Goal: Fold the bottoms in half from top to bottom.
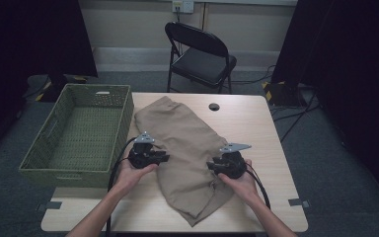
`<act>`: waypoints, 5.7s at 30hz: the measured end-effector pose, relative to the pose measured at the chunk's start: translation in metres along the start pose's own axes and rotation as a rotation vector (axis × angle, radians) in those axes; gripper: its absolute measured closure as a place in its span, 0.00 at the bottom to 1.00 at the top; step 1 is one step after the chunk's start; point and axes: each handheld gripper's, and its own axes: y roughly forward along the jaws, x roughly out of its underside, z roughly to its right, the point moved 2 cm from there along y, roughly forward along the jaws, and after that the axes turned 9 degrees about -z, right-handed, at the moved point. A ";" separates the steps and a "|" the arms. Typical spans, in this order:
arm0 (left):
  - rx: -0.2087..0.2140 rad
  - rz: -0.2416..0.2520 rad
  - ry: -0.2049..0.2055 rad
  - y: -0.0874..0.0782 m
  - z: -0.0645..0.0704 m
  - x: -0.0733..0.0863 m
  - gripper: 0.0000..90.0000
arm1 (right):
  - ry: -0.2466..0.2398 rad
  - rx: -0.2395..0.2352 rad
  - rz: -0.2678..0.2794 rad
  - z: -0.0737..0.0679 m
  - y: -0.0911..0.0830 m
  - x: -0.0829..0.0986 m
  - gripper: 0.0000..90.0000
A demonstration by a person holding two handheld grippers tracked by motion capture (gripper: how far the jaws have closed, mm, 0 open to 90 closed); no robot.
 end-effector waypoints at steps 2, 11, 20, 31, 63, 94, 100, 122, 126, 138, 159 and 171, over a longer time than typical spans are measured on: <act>-0.003 -0.004 -0.014 0.002 -0.002 0.002 0.79 | -0.012 0.015 -0.033 -0.003 0.011 -0.002 0.66; -0.052 -0.118 0.008 0.024 -0.006 0.014 0.75 | -0.036 0.113 -0.061 0.000 0.024 0.008 0.80; -0.092 -0.126 -0.013 0.024 -0.012 0.015 0.79 | 0.021 0.103 -0.017 0.010 -0.009 0.018 0.99; -0.094 -0.119 -0.023 0.025 -0.014 0.015 0.80 | 0.098 0.133 0.058 0.030 -0.072 0.060 1.00; -0.093 -0.102 -0.038 0.025 -0.015 0.012 0.56 | -0.129 -0.065 -0.118 -0.025 -0.022 0.057 0.98; -0.076 -0.161 0.112 0.031 0.022 0.018 0.58 | 0.008 0.112 -0.083 0.042 -0.005 0.035 0.75; -0.068 -0.149 0.106 0.031 0.020 0.019 0.58 | -0.032 0.087 -0.093 0.031 -0.014 0.047 0.75; -0.040 -0.123 0.085 0.033 0.015 0.018 0.52 | -0.102 -0.065 -0.030 -0.016 -0.037 0.050 0.68; -0.040 -0.128 0.086 0.032 0.013 0.018 0.56 | -0.060 -0.009 -0.004 0.004 -0.024 0.031 0.66; -0.032 -0.123 0.081 0.032 0.013 0.018 0.58 | -0.066 0.060 -0.067 0.026 0.016 0.016 0.53; -0.031 -0.141 0.144 0.023 0.039 0.036 0.64 | -0.095 0.051 -0.019 0.002 0.000 0.046 0.52; 0.065 -0.197 0.102 0.004 0.057 0.047 0.65 | -0.128 0.013 -0.142 -0.022 -0.016 0.055 0.48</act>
